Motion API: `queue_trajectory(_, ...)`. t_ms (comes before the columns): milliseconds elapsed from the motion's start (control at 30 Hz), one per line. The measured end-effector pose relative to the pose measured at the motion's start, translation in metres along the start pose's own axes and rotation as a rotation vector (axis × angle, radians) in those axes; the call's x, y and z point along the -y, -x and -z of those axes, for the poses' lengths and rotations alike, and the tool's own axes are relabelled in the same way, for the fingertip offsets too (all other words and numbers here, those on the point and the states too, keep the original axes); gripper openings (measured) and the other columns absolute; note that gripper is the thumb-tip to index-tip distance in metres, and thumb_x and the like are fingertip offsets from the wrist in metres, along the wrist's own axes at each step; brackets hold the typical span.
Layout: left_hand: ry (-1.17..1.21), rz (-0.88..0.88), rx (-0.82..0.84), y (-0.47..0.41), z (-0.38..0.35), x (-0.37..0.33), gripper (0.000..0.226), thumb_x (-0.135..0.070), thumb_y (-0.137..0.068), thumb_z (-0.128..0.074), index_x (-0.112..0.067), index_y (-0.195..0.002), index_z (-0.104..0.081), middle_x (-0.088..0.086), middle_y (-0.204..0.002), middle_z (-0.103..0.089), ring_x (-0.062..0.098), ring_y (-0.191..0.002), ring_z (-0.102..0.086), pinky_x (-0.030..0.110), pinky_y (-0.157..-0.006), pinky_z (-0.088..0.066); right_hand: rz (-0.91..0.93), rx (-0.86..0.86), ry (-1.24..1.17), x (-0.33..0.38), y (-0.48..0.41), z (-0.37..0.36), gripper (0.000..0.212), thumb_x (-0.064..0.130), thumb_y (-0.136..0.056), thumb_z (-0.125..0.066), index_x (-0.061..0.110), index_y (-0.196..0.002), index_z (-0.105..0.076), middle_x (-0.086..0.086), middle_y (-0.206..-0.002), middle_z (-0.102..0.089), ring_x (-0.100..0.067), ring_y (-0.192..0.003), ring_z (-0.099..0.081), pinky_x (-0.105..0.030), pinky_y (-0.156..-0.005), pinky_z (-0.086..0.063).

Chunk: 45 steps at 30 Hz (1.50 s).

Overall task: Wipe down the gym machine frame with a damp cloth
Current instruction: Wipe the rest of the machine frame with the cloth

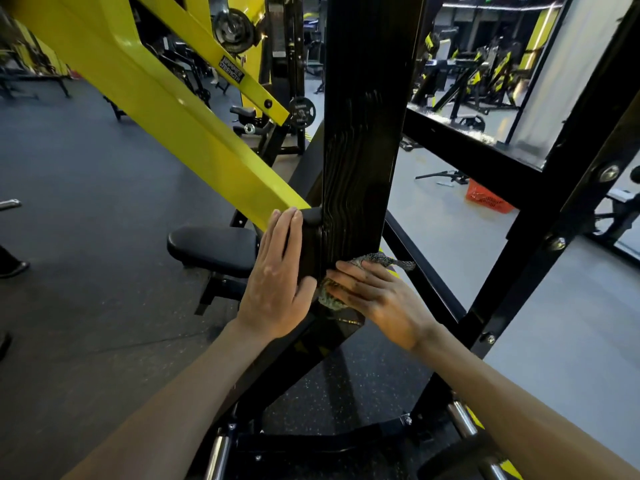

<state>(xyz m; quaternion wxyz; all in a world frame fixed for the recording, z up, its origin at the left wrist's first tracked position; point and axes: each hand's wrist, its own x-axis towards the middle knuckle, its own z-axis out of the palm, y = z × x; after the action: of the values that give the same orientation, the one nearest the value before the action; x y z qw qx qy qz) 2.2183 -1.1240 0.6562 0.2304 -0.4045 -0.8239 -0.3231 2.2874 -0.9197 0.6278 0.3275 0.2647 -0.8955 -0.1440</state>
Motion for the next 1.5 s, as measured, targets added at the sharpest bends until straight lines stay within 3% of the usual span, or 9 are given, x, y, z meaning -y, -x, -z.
queue_trajectory(433, 0.007, 0.100, 0.163, -0.004, 0.022, -0.004, 0.076, -0.030, -0.085, -0.027, -0.010, -0.157, -0.015, -0.003, -0.164, -0.006, 0.017, -0.154, 0.000, 0.036, -0.123, -0.015, -0.113, -0.344, 0.015, -0.090, -0.160, 0.153, 0.051, 0.011, -0.107, -0.016, 0.005, -0.130, -0.061, -0.012, -0.140, -0.055, -0.030, -0.137, -0.041, -0.039, -0.119, -0.018)
queue_trajectory(533, -0.032, 0.081, 0.159, -0.015, 0.035, -0.008, 0.069, -0.032, -0.090, -0.023, -0.008, -0.155, -0.022, -0.003, -0.161, -0.012, 0.017, -0.152, -0.012, 0.043, -0.121, -0.026, -0.150, -0.382, -0.058, -0.090, -0.172, 0.171, 0.043, 0.003, -0.106, -0.026, 0.004, -0.130, -0.062, -0.013, -0.140, -0.056, -0.032, -0.137, -0.041, -0.040, -0.120, -0.018)
queue_trajectory(700, 0.223, 0.128, -0.120, -0.073, 0.095, -0.045, 0.056, -0.040, -0.106, -0.036, -0.011, -0.154, -0.030, -0.009, -0.157, -0.025, -0.004, -0.146, -0.016, 0.008, -0.113, -0.017, -0.276, -0.430, -0.296, -0.076, -0.171, 0.191, 0.044, -0.001, -0.092, -0.039, 0.003, -0.129, -0.062, -0.012, -0.138, -0.057, -0.032, -0.135, -0.046, -0.051, -0.112, -0.037)
queue_trajectory(833, 0.306, 0.127, -0.272, -0.110, 0.149, -0.089, 0.050, -0.013, -0.098, -0.059, -0.006, -0.145, -0.042, -0.015, -0.126, -0.060, -0.009, -0.108, -0.052, -0.006, -0.086, -0.031, -0.421, -0.457, -0.609, -0.059, -0.169, 0.213, 0.039, -0.010, -0.092, -0.049, 0.000, -0.127, -0.063, -0.011, -0.134, -0.061, -0.020, -0.132, -0.051, -0.034, -0.111, -0.041)
queue_trajectory(933, 0.385, 0.109, -0.162, -0.125, 0.173, -0.112, 0.033, -0.007, -0.095, -0.064, 0.004, -0.126, -0.062, -0.010, -0.101, -0.073, -0.012, -0.097, -0.059, 0.007, -0.072, -0.045, -0.571, -0.477, -0.827, -0.052, -0.166, 0.236, 0.039, -0.011, -0.090, -0.055, 0.006, -0.124, -0.067, 0.003, -0.116, -0.069, -0.003, -0.112, -0.061, -0.022, -0.094, -0.051)
queue_trajectory(1033, 0.539, 0.166, -0.038, -0.138, 0.192, -0.129, 0.036, -0.024, -0.092, -0.068, -0.017, -0.127, -0.064, -0.019, -0.110, -0.068, -0.017, -0.100, -0.058, 0.014, -0.087, -0.051, -0.794, -0.439, -1.061, -0.053, -0.163, 0.257, 0.036, -0.008, -0.090, -0.060, 0.007, -0.122, -0.068, 0.007, -0.090, -0.074, -0.001, -0.081, -0.067, -0.027, -0.074, -0.058)
queue_trajectory(1167, 0.647, 0.254, -0.003, -0.141, 0.209, -0.152, 0.031, -0.026, -0.096, -0.063, -0.021, -0.127, -0.065, -0.013, -0.112, -0.070, -0.003, -0.106, -0.064, 0.026, -0.097, -0.053, -1.017, -0.441, -1.305, -0.050, -0.160, 0.285, 0.027, -0.002, -0.094, -0.059, 0.005, -0.119, -0.068, -0.011, -0.106, -0.073, -0.019, -0.097, -0.068, -0.033, -0.090, -0.055)
queue_trajectory(1333, 0.681, 0.330, 0.047, -0.145, 0.219, -0.187, 0.005, -0.043, -0.092, -0.066, -0.039, -0.092, -0.068, -0.016, -0.094, -0.073, -0.001, -0.094, -0.068, 0.038, -0.097, -0.054, -1.046, -0.399, -1.294, -0.042, -0.148, 0.307, 0.021, 0.002, -0.097, -0.055, 0.006, -0.113, -0.069, -0.021, -0.104, -0.072, -0.020, -0.091, -0.066, -0.045, -0.088, -0.053)
queue_trajectory(1500, 0.646, 0.303, 0.113, -0.142, 0.230, -0.206, 0.050, -0.065, -0.077, -0.063, -0.020, -0.095, -0.074, 0.023, -0.097, -0.070, 0.040, -0.098, -0.066, 0.060, -0.093, -0.051, -0.983, -0.339, -1.280, -0.035, -0.131, 0.333, 0.037, -0.013, -0.093, -0.051, 0.000, -0.126, -0.063, -0.019, -0.113, -0.070, -0.018, -0.101, -0.066, -0.043, -0.093, -0.054)
